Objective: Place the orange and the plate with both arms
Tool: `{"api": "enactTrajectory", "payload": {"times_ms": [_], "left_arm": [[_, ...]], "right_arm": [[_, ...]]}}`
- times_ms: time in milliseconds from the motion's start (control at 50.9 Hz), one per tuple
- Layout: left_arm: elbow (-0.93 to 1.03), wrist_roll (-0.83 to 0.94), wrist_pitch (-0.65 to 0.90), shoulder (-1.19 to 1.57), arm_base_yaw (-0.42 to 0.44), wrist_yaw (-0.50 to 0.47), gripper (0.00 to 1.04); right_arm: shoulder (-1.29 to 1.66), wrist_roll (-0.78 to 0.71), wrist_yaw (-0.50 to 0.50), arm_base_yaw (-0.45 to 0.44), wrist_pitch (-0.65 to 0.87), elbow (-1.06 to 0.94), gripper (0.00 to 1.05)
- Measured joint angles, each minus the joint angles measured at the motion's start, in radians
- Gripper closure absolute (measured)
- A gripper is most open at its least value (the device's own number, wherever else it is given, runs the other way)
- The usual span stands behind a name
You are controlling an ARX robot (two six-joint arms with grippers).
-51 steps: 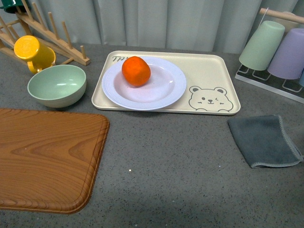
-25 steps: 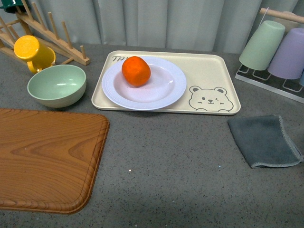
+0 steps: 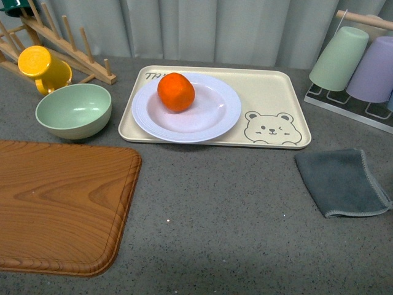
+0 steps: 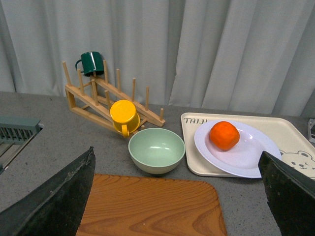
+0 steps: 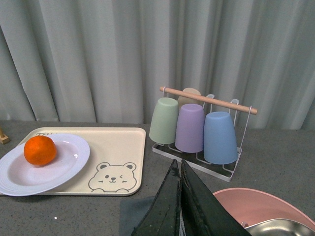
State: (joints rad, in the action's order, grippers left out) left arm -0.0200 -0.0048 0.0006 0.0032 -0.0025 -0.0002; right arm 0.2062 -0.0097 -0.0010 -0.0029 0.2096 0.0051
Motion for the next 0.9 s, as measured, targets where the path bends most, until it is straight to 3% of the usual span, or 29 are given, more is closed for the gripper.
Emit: {"api": "enactTrajectory", "payload": {"times_ms": [137, 255, 471, 903], "left_arm": [[0.000, 0.000, 0.000, 0.000, 0.000, 0.000, 0.06], [0.000, 0.000, 0.000, 0.000, 0.000, 0.000, 0.06], [0.000, 0.000, 0.000, 0.000, 0.000, 0.000, 0.06], [0.000, 0.000, 0.000, 0.000, 0.000, 0.000, 0.06]], "right_arm": [[-0.032, 0.000, 0.000, 0.000, -0.032, 0.000, 1.04], [-0.163, 0.000, 0.000, 0.000, -0.197, 0.001, 1.04], [-0.201, 0.000, 0.000, 0.000, -0.208, 0.001, 1.04], [-0.202, -0.001, 0.000, 0.000, -0.208, 0.001, 0.36]]}}
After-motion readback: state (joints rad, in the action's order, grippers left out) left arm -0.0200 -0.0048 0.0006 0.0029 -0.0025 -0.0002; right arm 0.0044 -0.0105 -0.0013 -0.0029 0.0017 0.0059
